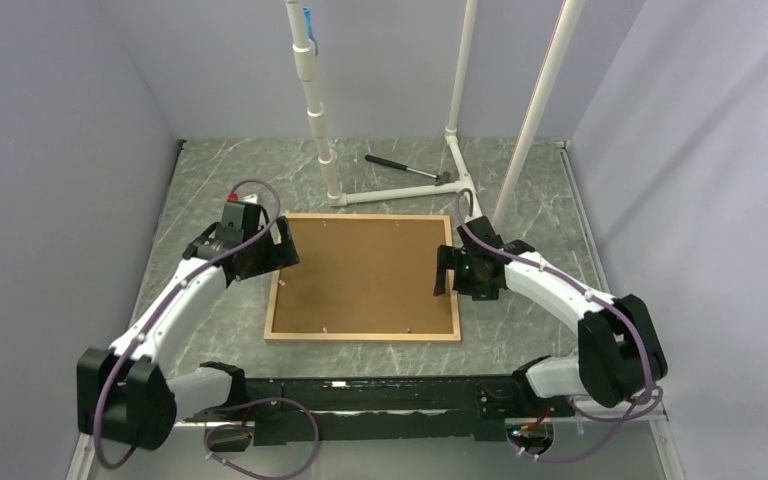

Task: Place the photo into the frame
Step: Move the photo frame to the center of the board, then turn over the photo frame at the center of the board.

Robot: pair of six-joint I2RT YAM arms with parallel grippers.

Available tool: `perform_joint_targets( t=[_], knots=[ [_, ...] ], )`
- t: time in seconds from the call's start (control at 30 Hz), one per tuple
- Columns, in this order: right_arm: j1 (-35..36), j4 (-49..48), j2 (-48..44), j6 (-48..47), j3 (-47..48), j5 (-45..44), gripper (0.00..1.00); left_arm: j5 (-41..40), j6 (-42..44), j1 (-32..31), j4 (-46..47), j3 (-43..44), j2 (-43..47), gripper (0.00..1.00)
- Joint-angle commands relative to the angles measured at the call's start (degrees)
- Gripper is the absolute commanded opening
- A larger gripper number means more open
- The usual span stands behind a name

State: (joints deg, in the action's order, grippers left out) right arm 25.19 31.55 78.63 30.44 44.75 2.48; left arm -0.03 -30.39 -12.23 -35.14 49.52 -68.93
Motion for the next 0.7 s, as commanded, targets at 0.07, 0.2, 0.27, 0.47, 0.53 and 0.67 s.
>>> perform_joint_targets(
  t=[0.07,0.2,0.27,0.47,0.53,0.67],
  knots=[
    [1.84,8.60,-6.59,0.98,-2.50,-2.87,0.93,-1.85,3.49,-7.36,-3.35,-1.56,9.04,0.99],
    [3.72,10.43,-5.84,2.98,-2.80,-3.40,0.82,-2.69,4.93,-13.86,-2.99,-1.99,12.71,0.99],
    [3.81,9.55,-5.01,3.21,-3.94,-2.84,0.74,-2.80,5.60,-16.61,-2.40,-2.08,13.82,0.99],
    [4.73,7.39,-3.25,4.04,-6.62,-0.02,0.61,-5.67,7.64,-25.86,-1.37,-1.20,13.77,0.99],
    [4.93,6.64,-2.88,4.18,-7.29,0.27,0.57,-7.00,8.08,-28.89,-0.89,-0.71,13.05,0.99],
    [4.92,4.74,-1.84,4.20,-8.36,1.79,0.45,-9.45,9.01,-34.51,0.68,0.60,11.84,0.99]
  ],
)
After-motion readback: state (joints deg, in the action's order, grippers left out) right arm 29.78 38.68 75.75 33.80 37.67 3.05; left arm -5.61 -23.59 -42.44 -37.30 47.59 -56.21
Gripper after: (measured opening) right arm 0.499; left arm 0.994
